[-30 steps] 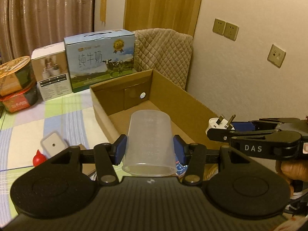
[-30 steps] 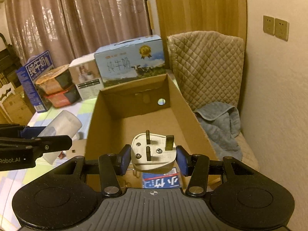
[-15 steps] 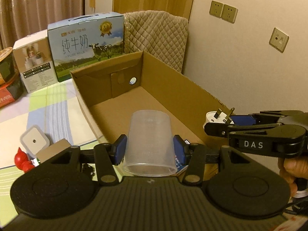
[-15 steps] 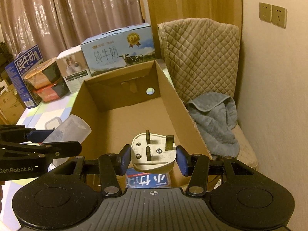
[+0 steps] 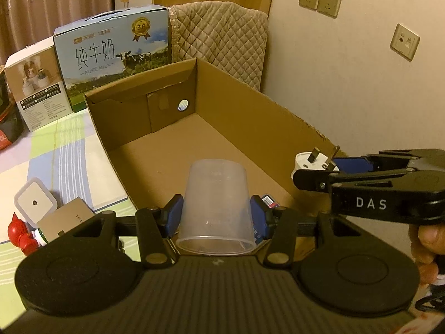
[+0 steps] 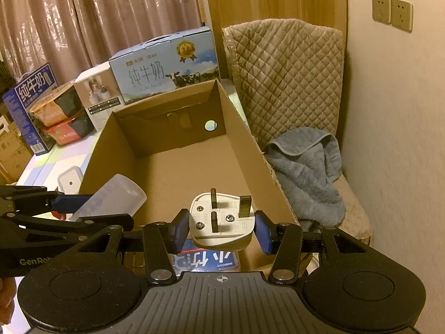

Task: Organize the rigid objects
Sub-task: 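Carry the white plug and clear cup into the cardboard box, then open both grippers to release and withdraw from the box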

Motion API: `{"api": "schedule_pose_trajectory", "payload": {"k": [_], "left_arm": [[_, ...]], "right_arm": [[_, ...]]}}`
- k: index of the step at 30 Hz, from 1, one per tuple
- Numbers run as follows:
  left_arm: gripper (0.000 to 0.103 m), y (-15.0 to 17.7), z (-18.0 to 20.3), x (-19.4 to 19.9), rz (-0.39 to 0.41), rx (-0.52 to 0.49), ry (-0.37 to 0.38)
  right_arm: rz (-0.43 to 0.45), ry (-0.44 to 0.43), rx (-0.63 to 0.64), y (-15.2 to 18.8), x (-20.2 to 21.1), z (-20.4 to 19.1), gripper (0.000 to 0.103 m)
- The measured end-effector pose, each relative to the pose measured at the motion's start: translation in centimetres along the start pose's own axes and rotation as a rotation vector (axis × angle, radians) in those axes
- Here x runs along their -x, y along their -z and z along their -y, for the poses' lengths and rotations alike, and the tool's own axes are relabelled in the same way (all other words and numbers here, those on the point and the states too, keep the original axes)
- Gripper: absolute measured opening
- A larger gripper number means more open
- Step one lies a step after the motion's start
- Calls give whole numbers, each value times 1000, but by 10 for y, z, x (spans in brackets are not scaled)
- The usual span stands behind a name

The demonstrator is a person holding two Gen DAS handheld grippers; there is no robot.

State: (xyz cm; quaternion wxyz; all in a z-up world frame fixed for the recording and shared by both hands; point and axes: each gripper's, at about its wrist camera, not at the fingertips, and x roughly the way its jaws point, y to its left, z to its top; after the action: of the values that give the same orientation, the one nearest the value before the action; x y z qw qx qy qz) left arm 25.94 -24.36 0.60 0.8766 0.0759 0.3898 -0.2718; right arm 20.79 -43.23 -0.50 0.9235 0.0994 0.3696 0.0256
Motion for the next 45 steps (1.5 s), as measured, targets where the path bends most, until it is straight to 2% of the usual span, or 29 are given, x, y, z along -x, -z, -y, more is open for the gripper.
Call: {"api": "schedule_pose_trajectory", "payload": {"k": [5, 6, 8, 15, 23, 35, 45], "left_arm": [[48, 2, 0, -4, 1, -13, -17], [53, 2, -1, -3, 1, -12, -21], [56, 0, -3, 0, 14, -7, -32], [56, -6, -17, 25, 63, 7, -70], [59, -3, -28, 48, 83, 24, -91], [59, 9, -41, 53, 87, 72, -90], [63, 17, -55, 68, 100, 94, -104]], "right_arm": [[7, 1, 2, -1, 2, 1, 47], [8, 0, 1, -2, 2, 2, 47], [8, 1, 1, -2, 3, 2, 47], [9, -3, 3, -3, 6, 0, 47], [2, -15, 2, -3, 7, -8, 47], [-26, -28, -14, 0, -6, -13, 47], [49, -30, -34, -8, 10, -12, 54]]}}
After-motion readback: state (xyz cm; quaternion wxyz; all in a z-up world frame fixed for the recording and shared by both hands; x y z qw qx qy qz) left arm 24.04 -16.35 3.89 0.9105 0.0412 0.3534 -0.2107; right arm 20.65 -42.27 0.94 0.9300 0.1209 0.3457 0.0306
